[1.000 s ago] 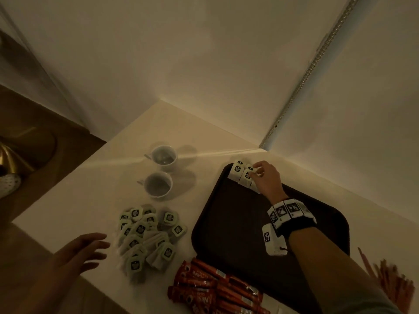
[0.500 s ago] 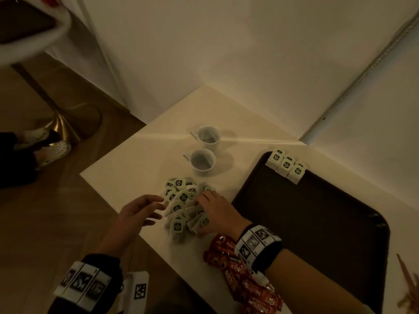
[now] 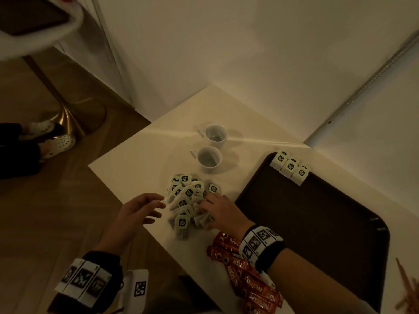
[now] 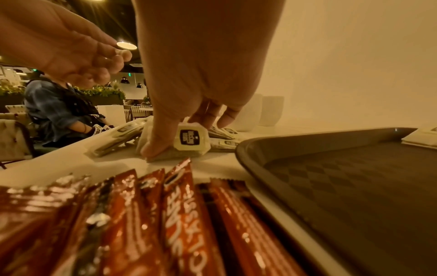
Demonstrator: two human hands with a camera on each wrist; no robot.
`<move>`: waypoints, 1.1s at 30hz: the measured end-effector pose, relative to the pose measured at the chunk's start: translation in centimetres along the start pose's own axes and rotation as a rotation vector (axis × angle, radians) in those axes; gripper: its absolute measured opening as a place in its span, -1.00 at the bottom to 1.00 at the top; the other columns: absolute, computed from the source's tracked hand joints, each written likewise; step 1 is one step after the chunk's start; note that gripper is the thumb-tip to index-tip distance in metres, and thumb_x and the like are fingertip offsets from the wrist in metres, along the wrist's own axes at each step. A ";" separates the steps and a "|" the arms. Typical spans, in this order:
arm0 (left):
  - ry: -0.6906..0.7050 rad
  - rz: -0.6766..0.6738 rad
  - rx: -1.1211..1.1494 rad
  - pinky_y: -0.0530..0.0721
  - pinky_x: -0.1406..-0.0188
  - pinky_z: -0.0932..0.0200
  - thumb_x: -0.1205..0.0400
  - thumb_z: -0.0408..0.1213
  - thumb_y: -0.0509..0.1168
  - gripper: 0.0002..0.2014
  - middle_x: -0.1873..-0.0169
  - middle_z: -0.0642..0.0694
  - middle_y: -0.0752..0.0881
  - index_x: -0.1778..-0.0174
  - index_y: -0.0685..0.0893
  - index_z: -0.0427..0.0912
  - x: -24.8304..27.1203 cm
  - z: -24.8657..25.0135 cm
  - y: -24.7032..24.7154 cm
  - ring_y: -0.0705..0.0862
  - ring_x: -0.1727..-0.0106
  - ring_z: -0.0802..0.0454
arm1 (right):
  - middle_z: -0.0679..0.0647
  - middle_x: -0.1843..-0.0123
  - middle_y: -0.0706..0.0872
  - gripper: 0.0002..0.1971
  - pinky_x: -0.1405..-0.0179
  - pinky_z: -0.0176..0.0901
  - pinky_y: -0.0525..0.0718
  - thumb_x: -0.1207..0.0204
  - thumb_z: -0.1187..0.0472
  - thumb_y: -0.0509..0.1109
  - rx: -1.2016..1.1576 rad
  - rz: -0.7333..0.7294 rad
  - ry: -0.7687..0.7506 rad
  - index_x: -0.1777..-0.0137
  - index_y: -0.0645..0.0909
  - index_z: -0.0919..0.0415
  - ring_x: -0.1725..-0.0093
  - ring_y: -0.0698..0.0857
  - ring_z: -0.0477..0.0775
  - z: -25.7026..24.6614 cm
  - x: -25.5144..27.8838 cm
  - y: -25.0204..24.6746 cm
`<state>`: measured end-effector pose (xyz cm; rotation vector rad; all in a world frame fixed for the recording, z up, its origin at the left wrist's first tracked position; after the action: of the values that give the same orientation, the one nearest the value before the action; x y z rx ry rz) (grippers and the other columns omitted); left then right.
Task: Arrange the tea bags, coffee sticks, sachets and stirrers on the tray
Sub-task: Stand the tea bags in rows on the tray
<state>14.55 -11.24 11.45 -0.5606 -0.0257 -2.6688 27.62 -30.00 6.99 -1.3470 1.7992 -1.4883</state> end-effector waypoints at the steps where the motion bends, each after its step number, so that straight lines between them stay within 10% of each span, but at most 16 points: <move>1: 0.001 0.000 0.002 0.64 0.13 0.11 -0.70 -0.36 0.18 -0.81 0.11 -0.08 0.79 -0.08 0.70 -0.19 0.0 0.0 0.0 0.73 0.14 0.01 | 0.10 -0.36 0.50 -0.53 -0.39 -0.03 0.35 -0.43 0.05 0.45 0.001 0.014 -0.011 -0.32 0.51 0.13 -0.38 0.42 0.13 -0.1 0.1 0.0; 7: 0.005 -0.002 0.004 0.65 0.14 0.13 -0.70 -0.36 0.18 -0.81 0.11 -0.09 0.79 -0.06 0.71 -0.18 0.2 0.2 0.1 0.73 0.14 0.00 | 0.12 -0.11 0.64 -0.83 -0.20 -0.01 0.52 -0.52 0.12 0.36 -0.036 0.089 -0.060 -0.04 0.59 0.17 -0.14 0.57 0.16 -0.7 0.4 -0.6; 15: 0.012 -0.007 0.015 0.63 0.12 0.10 -0.70 -0.37 0.19 -0.82 0.11 -0.11 0.79 -0.06 0.71 -0.20 0.1 0.7 0.7 0.72 0.15 -0.02 | 0.07 0.18 0.71 -0.72 0.19 -0.17 0.55 -0.44 0.05 0.14 -0.070 0.168 -0.043 0.16 0.63 0.16 0.18 0.66 0.13 -0.6 0.9 -1.1; 33: 0.024 -0.041 0.009 0.61 0.12 0.09 -0.69 -0.41 0.19 -0.83 0.14 -0.15 0.77 -0.02 0.70 -0.21 -0.7 2.2 2.2 0.72 0.27 0.12 | 0.18 -0.29 0.59 -0.71 -0.28 -0.20 0.38 -0.63 0.24 0.19 -0.181 0.011 0.031 -0.31 0.52 0.29 -0.29 0.52 0.12 -0.5 0.5 -1.3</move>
<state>16.85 -12.73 13.07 -0.5304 -0.0422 -2.7139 27.54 -30.09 8.46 -1.4028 1.9977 -1.3754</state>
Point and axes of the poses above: each hand's wrist, its own x-axis away from the middle knuckle, its own y-axis out of the palm, z = x × y, the point moved 4 cm from there along -x, towards the middle knuckle
